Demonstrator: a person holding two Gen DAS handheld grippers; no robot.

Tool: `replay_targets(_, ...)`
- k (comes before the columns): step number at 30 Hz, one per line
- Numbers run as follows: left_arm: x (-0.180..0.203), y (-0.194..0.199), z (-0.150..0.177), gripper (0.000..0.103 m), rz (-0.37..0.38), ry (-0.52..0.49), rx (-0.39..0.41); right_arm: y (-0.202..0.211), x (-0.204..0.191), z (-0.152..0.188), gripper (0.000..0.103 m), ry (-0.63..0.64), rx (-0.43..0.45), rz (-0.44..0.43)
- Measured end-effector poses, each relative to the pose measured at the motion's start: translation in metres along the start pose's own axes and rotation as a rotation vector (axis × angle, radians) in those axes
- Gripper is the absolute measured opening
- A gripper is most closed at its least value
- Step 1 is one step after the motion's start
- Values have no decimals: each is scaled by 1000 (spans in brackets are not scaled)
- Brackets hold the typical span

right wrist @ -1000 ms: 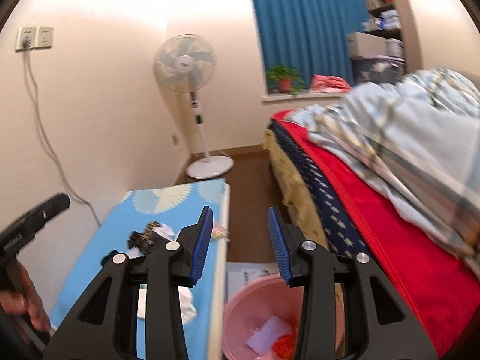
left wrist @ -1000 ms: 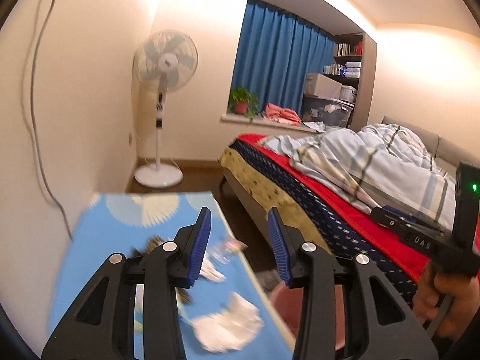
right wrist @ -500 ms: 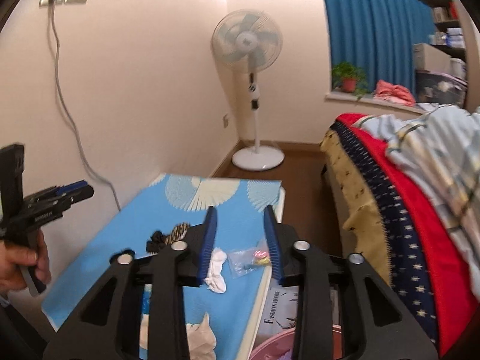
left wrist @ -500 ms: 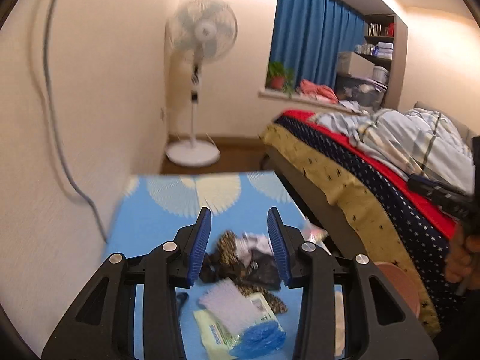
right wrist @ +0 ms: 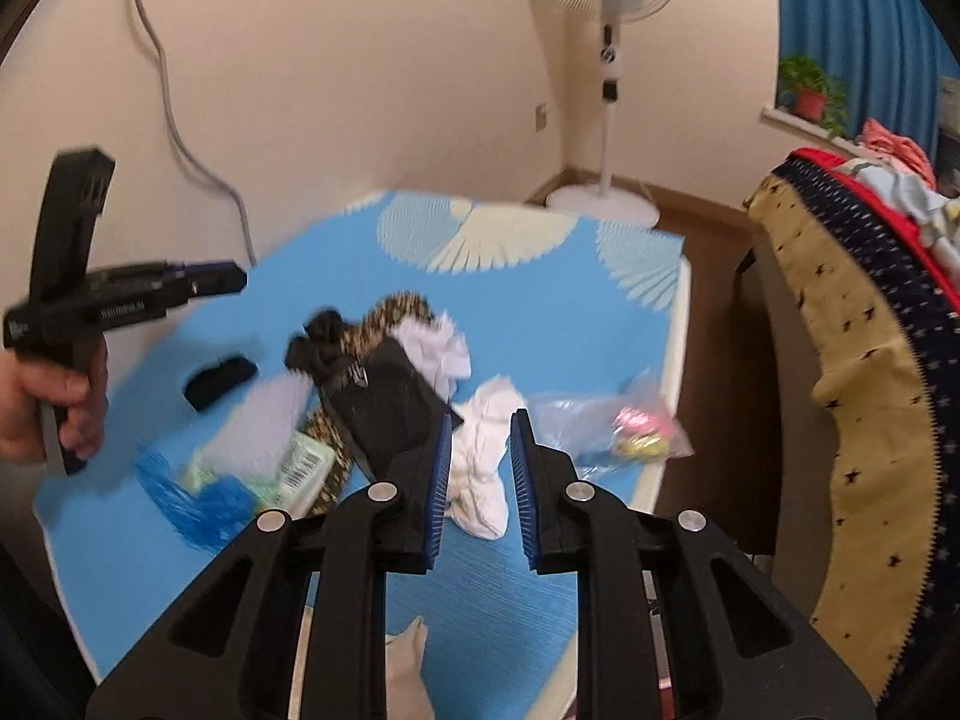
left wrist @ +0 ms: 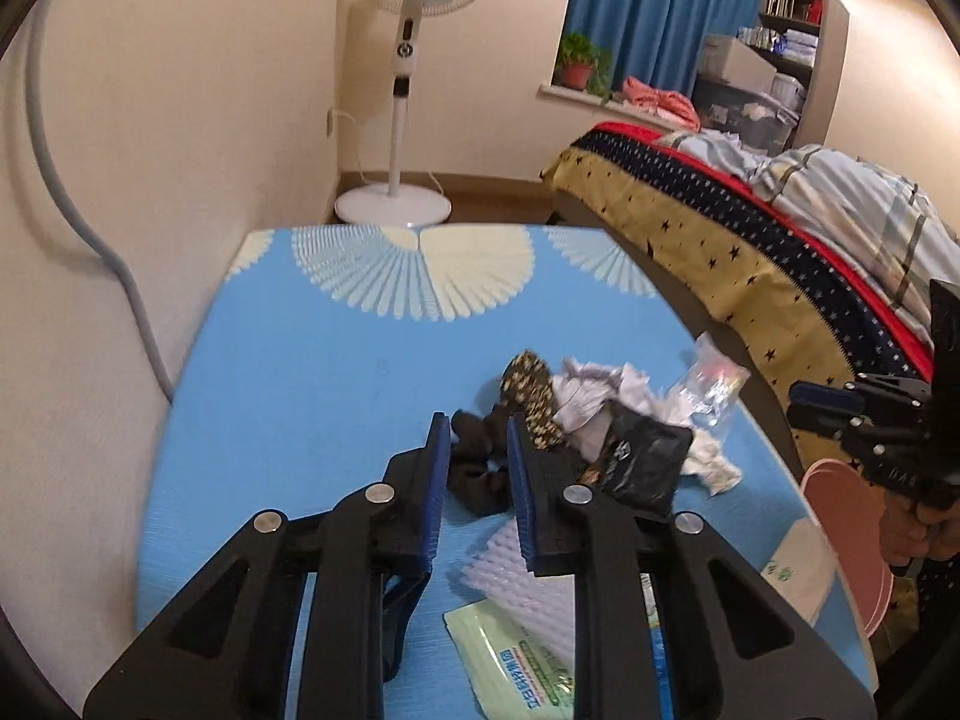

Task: Collect trash
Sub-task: 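Grasp the patterned scarf with the left tool while the right tool grasps white tissue, then carry the scarf and tissue over the pink bin and open both tools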

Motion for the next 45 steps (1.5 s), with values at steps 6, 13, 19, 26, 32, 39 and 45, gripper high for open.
replay_targets(6, -10, -25, 6, 20, 16, 30, -55, -33, 1, 7, 26, 15, -71, -5)
replay_targets(13, -10, -49, 11, 22, 28, 36, -124, -58, -2, 16, 30, 38, -145, -16)
replay_targets(19, -4, -67, 21, 22, 16, 10, -185, -64, 3, 17, 27, 16, -166, -29)
replay_targets(26, -7, -75, 23, 14, -6, 15, -215, -59, 0, 10, 16, 25, -155, -38)
replay_targets(32, -16, -56, 8, 3, -34, 39, -159, -41, 7, -6, 7, -9, -104, -31)
replay_targets(39, -19, -18, -12, 2, -60, 53, -70, -8, 13, -20, 7, -41, -31, -16)
replay_targets(45, -9, 22, -26, 2, -80, 38, 5, 28, 10, -32, 7, -67, 33, -10)
Point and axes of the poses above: each gripper's, at about its wrist camera, not at the fingertips, and y roughly against the way its jaws point, x to its right, z to its underside, the point moved 7 cm from there along -y, roughly the way its jaws point, and after that the axes turned 5 degrees about -x, right-handed, at the moved point
